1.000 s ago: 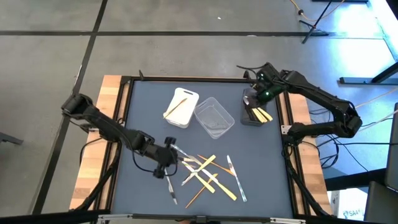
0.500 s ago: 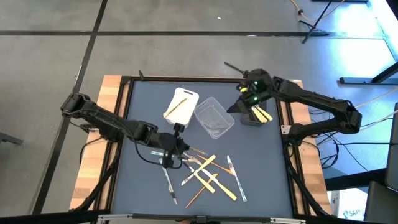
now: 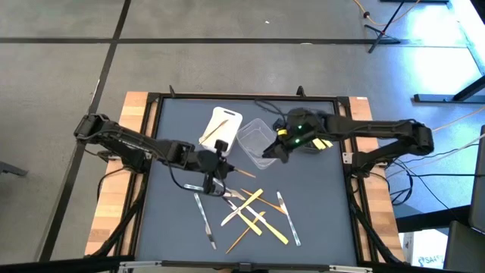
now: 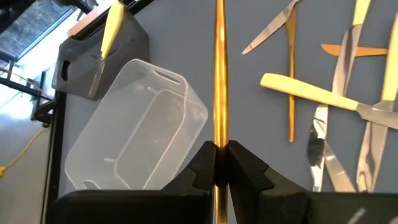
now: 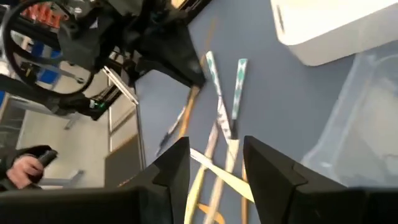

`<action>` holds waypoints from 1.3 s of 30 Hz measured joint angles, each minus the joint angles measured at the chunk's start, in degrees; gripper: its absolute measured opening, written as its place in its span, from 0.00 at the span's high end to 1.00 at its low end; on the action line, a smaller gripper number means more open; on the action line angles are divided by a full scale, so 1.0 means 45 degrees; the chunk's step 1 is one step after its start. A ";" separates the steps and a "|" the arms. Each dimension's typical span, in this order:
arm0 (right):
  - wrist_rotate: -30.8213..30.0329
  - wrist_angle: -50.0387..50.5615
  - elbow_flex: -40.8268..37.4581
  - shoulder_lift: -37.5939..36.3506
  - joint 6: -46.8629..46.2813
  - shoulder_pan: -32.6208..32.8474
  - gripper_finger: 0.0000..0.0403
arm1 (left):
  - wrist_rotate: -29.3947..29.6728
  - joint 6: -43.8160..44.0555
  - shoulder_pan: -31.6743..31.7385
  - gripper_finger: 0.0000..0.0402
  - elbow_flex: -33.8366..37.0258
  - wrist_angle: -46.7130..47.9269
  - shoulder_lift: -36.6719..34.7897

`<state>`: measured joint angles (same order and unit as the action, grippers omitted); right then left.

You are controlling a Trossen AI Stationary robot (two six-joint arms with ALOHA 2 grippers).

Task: Sort silverware by color (type)
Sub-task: Put the gold knife into the white bin

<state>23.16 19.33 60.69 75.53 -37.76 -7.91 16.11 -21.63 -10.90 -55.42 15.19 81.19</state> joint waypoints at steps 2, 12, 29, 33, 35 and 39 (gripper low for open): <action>-0.0017 -0.0649 0.0000 0.0450 -0.0287 0.0250 0.66 | -0.0007 -0.0017 0.0085 0.95 0.0000 0.0011 0.0000; 0.0880 -0.2062 0.0000 0.2305 -0.0372 0.0604 0.66 | -0.0021 -0.0332 0.0114 0.95 0.0000 0.0016 0.0000; 0.2487 -0.4372 0.0005 0.3438 -0.1511 0.0604 0.66 | -0.0121 -0.0335 0.0114 0.95 0.0000 0.0041 0.0005; 0.2490 -0.4319 0.0005 0.3438 -0.1860 0.0772 0.66 | -0.0118 -0.0340 0.0114 0.95 0.0000 0.0041 0.0005; 0.2429 -0.4285 0.0005 0.3438 -0.1949 0.0966 0.66 | -0.0118 -0.0340 0.0114 0.95 0.0000 0.0041 0.0005; 0.2298 -0.4290 0.0005 0.3438 -0.1957 0.1304 0.66 | -0.0179 -0.0374 0.0099 0.95 0.0000 0.0033 0.0005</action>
<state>33.50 0.02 60.71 91.00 -46.57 -2.04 15.30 -23.31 -10.46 -55.42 15.34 81.21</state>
